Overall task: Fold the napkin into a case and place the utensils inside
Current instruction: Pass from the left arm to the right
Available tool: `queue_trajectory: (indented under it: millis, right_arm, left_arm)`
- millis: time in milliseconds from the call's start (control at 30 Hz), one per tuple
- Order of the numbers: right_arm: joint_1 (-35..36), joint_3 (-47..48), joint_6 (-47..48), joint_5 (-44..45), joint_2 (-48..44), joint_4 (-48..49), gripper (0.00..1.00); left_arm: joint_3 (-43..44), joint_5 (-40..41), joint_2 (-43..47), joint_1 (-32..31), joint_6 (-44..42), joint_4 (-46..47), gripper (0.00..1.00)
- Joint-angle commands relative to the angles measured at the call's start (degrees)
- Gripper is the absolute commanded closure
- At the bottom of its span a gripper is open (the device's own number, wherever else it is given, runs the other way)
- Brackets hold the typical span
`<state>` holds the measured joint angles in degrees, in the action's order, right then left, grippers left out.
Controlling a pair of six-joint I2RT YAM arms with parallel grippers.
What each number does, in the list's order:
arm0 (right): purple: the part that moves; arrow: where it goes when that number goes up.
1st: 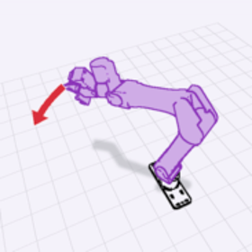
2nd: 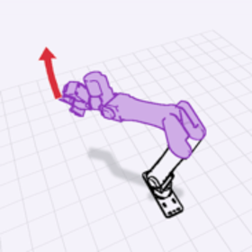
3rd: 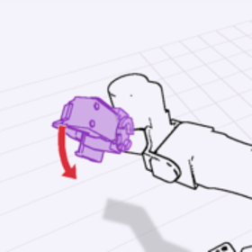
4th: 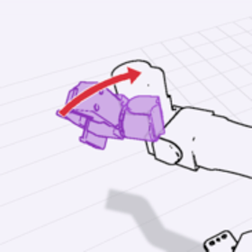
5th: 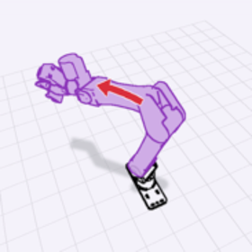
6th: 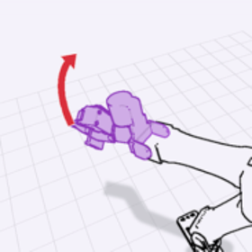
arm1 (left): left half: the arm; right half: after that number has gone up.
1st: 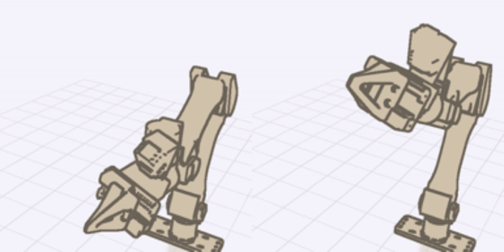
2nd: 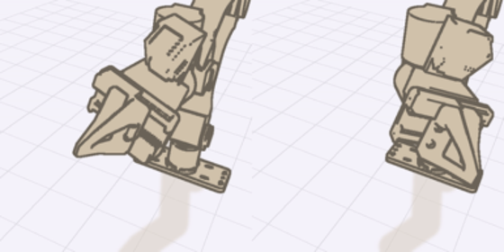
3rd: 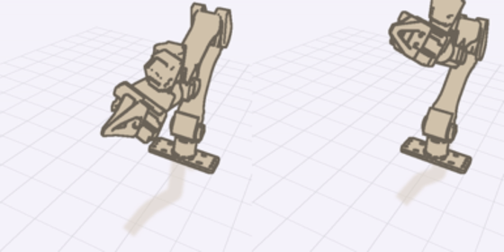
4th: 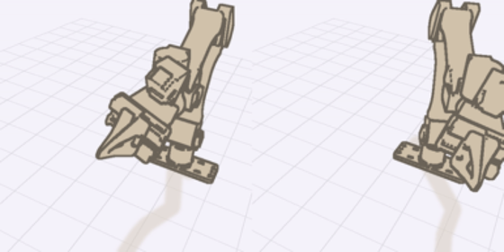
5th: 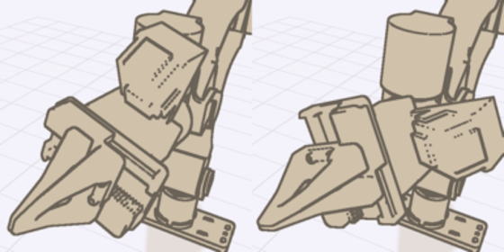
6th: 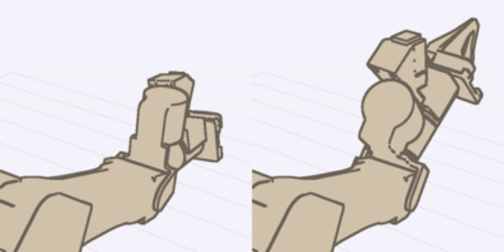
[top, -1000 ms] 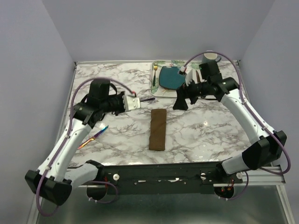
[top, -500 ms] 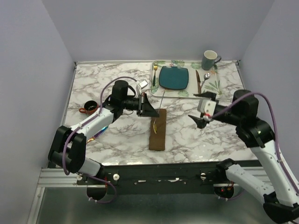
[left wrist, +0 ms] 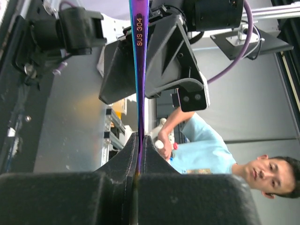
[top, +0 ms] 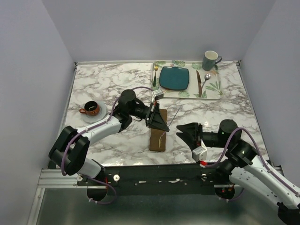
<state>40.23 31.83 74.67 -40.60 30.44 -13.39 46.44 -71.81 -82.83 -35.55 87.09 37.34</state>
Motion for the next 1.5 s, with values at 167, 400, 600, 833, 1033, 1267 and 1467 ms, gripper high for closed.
queue_trajectory:
  millis: [167,400,600,833,1033,1267,1467]
  right_arm:
    - [4.95,-3.97,7.06,4.73,0.15,15.93,0.55]
    - [5.21,-3.10,9.96,6.49,3.22,16.02,0.55]
    - [5.65,-3.01,11.63,5.10,4.11,15.32,0.58]
    - [6.53,-2.48,14.62,4.74,6.39,14.53,0.66]
    - [6.79,-2.30,16.90,5.00,8.14,14.44,0.77]
    - [7.58,-1.69,17.17,4.39,9.37,15.05,0.75]
    - [7.85,0.15,11.30,4.56,9.64,15.41,0.99]
  left_arm:
    - [-0.47,-3.77,0.21,-1.62,3.09,3.26,1.00]
    - [-0.29,-3.42,-0.23,-2.68,2.65,2.74,1.00]
    - [-0.38,-2.81,-0.05,-2.77,1.51,0.45,1.00]
    - [0.76,-1.58,-0.93,-2.77,-1.13,-4.03,1.00]
    - [0.41,-0.96,-0.85,-2.77,-1.57,-4.82,1.00]
    - [-0.20,-0.35,-0.84,-2.60,-1.75,-5.00,1.00]
    - [-0.21,1.40,-0.41,0.12,-4.01,-4.91,0.95]
